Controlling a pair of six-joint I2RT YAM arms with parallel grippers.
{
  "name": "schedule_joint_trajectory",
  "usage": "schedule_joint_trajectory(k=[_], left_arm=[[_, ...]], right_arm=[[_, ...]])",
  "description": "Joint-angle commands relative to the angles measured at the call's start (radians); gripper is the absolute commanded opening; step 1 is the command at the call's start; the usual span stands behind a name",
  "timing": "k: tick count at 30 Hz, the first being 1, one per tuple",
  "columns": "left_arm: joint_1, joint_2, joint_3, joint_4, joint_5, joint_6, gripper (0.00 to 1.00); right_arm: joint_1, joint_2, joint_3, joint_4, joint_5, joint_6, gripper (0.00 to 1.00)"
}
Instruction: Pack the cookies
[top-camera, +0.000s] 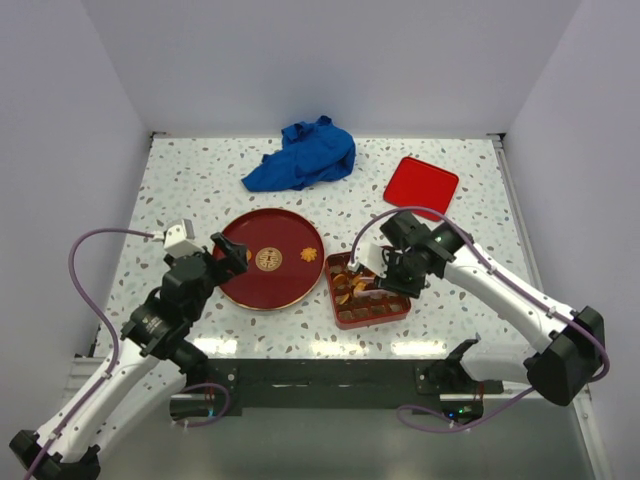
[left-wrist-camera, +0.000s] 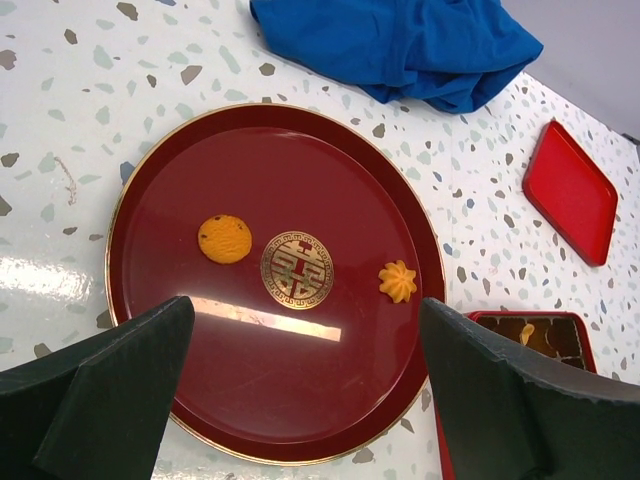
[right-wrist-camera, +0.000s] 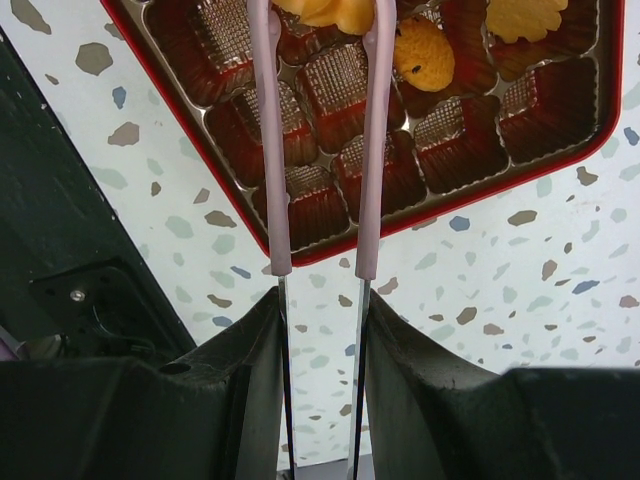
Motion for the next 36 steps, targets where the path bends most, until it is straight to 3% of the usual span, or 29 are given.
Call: schedule_joint_trajectory(k=[1, 6, 15, 27, 36], left_arm=[[0.001, -0.003, -0.008, 0.021, -0.017, -0.004, 1.00], [0.001, 0.004, -0.008, 0.025, -0.015, -0.003, 1.00], [0.001, -0.005, -0.011, 0.021, -0.015, -0.006, 1.00], [0.001, -0.019, -0.008, 0.004, -0.023, -0.010, 1.00], [0.001, -0.026, -0.006, -0.001, -0.035, -0.006, 1.00]], right_arm=[[-0.004, 0.002, -0.016, 0.019, -0.028, 0.025, 0.27], [-0.004, 0.009, -0.025, 0.025, -0.017, 0.028, 0.38], [-0.002, 0.028, 0.005, 0.034, -0.026, 0.042, 0.45], [-0.004, 0.081, 0.182, 0.020, -0.089, 0.035, 0.36], [0.068, 0.304, 0.363, 0.132, -0.105, 0.019, 0.35]])
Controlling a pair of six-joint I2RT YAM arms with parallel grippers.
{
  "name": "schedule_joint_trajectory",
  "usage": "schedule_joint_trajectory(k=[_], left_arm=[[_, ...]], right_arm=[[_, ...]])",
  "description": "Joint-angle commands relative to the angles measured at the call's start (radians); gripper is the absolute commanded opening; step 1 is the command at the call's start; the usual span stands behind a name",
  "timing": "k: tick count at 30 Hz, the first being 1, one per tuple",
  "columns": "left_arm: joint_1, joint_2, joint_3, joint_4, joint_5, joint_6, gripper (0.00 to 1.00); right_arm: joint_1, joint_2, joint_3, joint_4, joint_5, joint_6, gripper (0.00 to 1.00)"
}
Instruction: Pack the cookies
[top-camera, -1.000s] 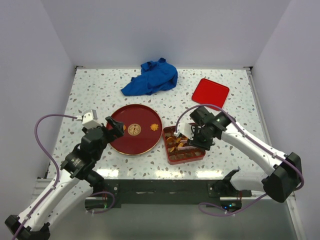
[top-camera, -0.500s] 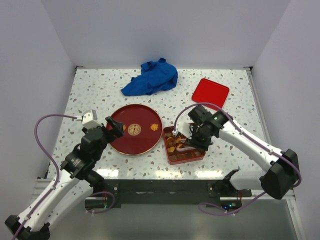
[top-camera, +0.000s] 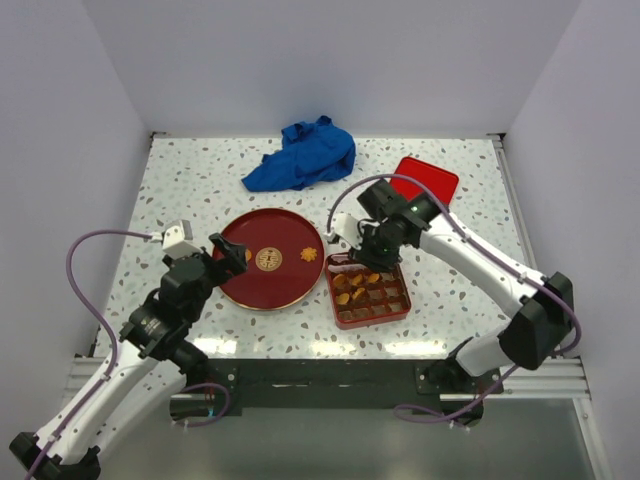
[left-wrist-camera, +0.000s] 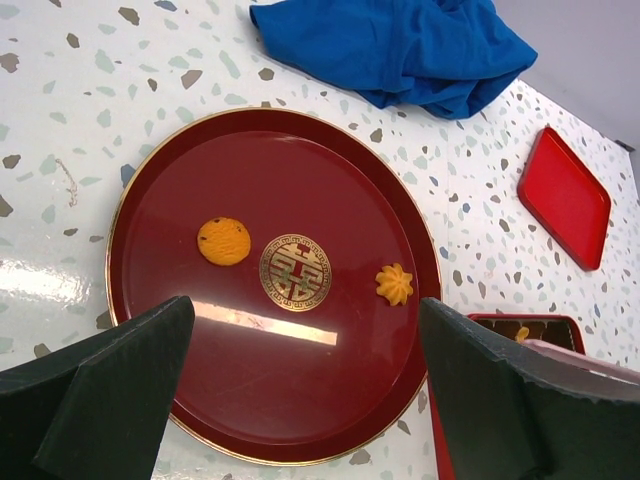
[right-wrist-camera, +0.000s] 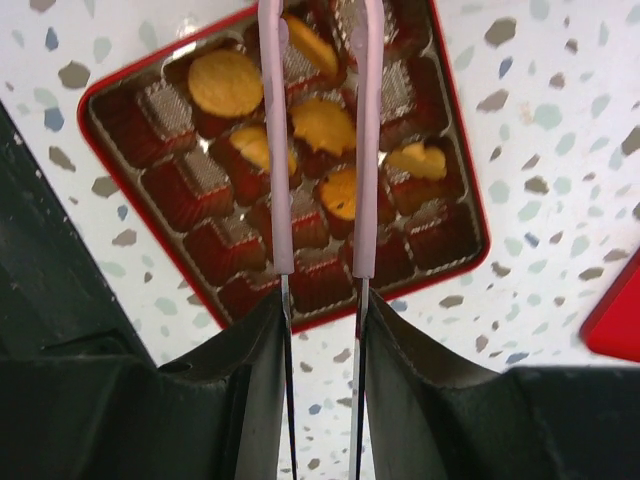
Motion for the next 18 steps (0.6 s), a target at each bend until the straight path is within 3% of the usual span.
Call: schedule_joint_trajectory(k=[1, 11, 18], left_arm=[[0.001, -0.013, -0.002, 0.004, -0.034, 0.001, 1.00], [0.001, -0.049, 0.022, -0.066, -0.083, -0.005, 1.00], [0.003, -0.068, 0.070, -0.141, -0.140, 0.007, 1.00]], right_arm=[[0.068, 0.108, 0.130, 0.110, -0.014, -0.009, 0.35], [0.195, 0.531, 0.433, 0.239, 0.020, 0.015, 0.36], [0.221, 0.712, 0.645, 0.253, 0.041, 0.029, 0.36]])
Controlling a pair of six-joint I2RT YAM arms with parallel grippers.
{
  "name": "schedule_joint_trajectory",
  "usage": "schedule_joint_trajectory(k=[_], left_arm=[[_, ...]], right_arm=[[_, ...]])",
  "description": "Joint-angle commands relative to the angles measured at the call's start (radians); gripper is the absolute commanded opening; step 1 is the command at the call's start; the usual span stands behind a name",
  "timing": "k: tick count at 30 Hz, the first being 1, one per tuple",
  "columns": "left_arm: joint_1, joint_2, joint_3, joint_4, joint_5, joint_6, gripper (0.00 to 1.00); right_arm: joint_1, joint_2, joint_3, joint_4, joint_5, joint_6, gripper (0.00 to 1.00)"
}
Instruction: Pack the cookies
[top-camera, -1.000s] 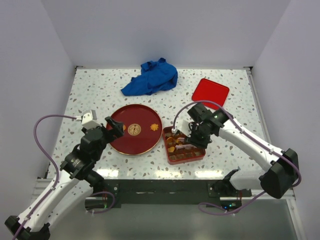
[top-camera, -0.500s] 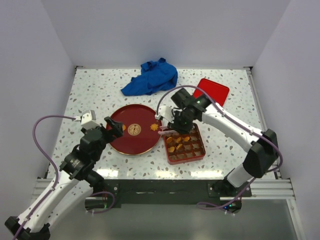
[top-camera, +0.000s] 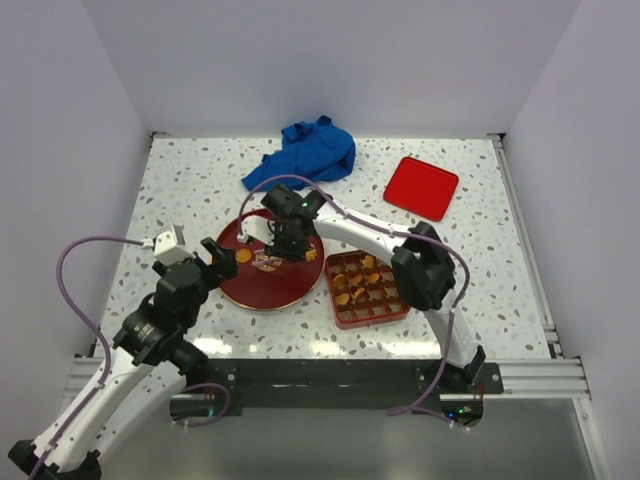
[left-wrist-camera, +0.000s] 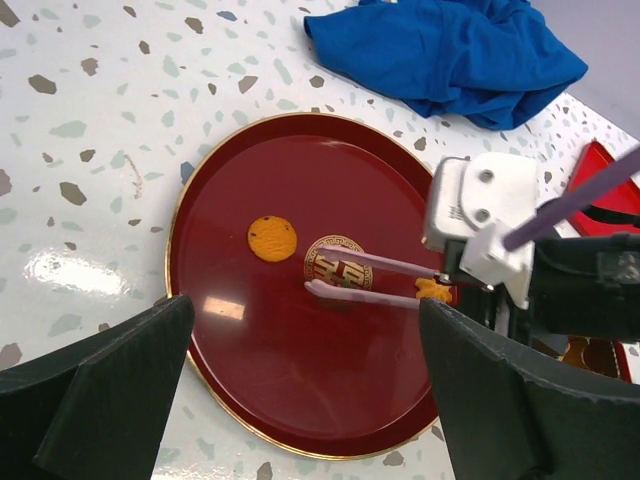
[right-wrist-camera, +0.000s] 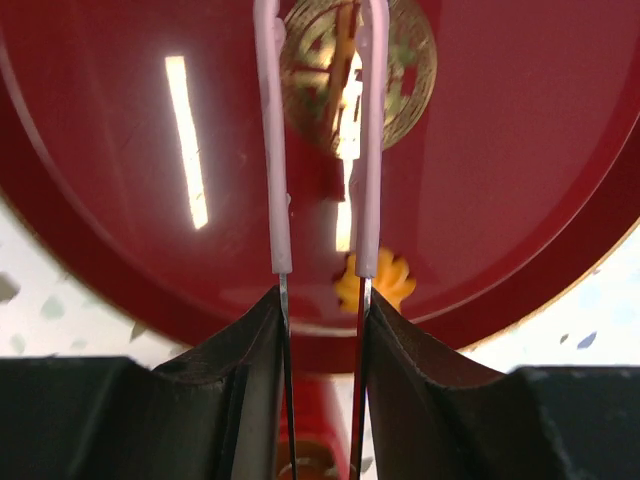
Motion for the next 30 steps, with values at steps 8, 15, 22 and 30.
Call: schedule_joint_trajectory(k=[8, 15, 22, 30], left_arm=[[0.001, -0.036, 0.072, -0.077, -0.091, 0.003, 1.00], [0.001, -0.039, 0.072, -0.086, -0.100, 0.010, 1.00], [0.001, -0.037, 0.070, -0.086, -0.100, 0.018, 1.00], [0.001, -0.042, 0.073, -0.089, -0.098, 0.021, 1.00]], right_arm=[[0.026, 0.101, 0.173, 0.048, 0.026, 0.028, 0.39], [0.045, 0.135, 0.199, 0.049, 0.035, 0.033, 0.41], [0.046, 0.148, 0.202, 0.057, 0.049, 0.037, 0.43], [0.046, 0.147, 0.219, 0.066, 0.062, 0.042, 0.42]])
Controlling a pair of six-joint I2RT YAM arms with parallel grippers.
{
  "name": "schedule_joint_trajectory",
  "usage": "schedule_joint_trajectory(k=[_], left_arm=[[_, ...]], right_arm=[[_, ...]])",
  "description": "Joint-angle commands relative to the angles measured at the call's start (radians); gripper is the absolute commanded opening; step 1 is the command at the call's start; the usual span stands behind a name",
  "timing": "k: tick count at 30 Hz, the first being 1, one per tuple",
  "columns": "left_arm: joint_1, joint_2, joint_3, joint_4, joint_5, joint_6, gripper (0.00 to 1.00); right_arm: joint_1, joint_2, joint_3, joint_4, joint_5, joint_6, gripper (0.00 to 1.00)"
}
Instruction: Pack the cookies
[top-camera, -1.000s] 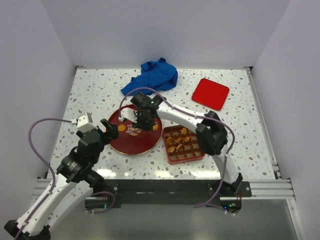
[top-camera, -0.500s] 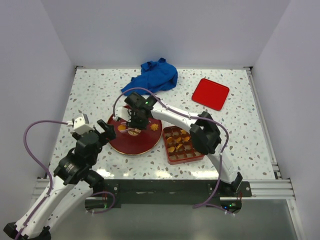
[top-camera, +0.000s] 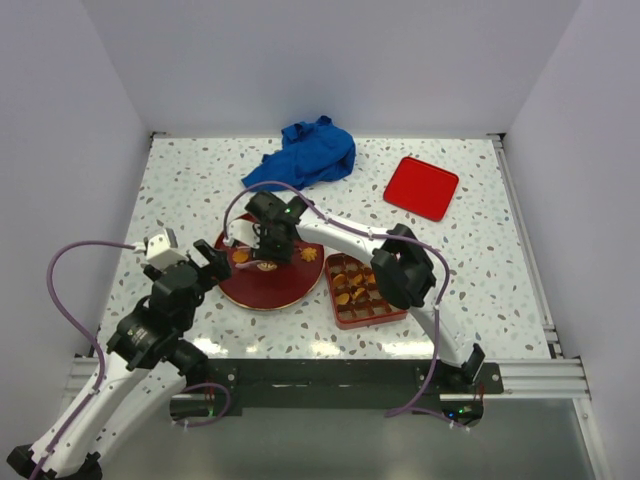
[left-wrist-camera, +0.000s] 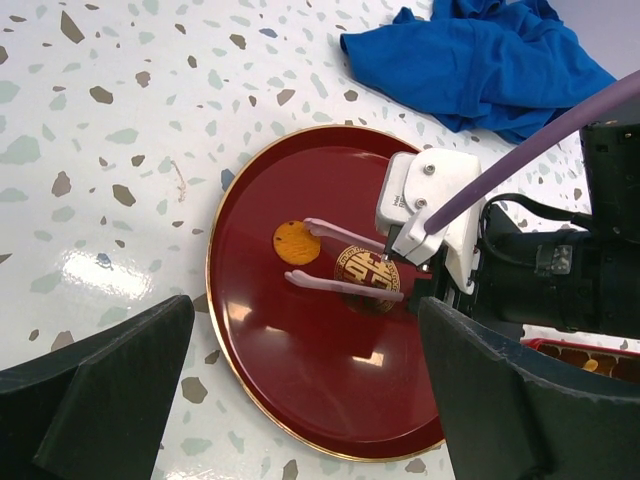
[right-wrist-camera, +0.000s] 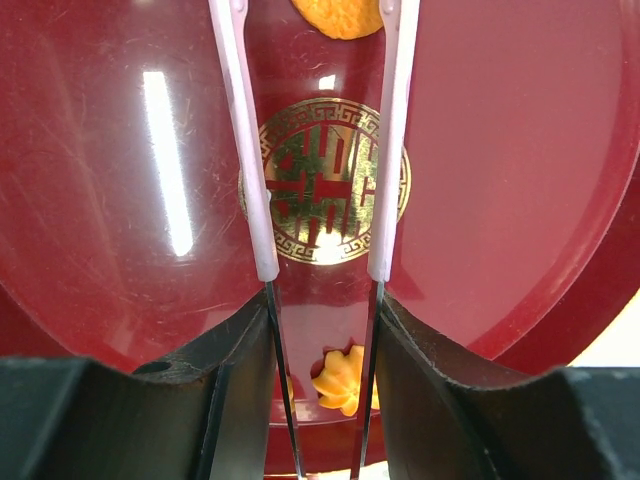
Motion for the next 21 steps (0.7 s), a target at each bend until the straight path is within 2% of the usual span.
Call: schedule_joint_trajectory(k=[1, 21], left_arm=[[0.001, -0.010, 0.040, 0.001, -0.028, 0.021, 1.00], [0.001, -0.005, 0.040, 0.004, -0.022, 0.015, 1.00]], right_arm=[[0.001, -0.025, 0.059, 0.032, 0.014, 0.015, 0.42], [0.000, -0.009, 0.063, 0.032, 0.006, 0.022, 0.44]])
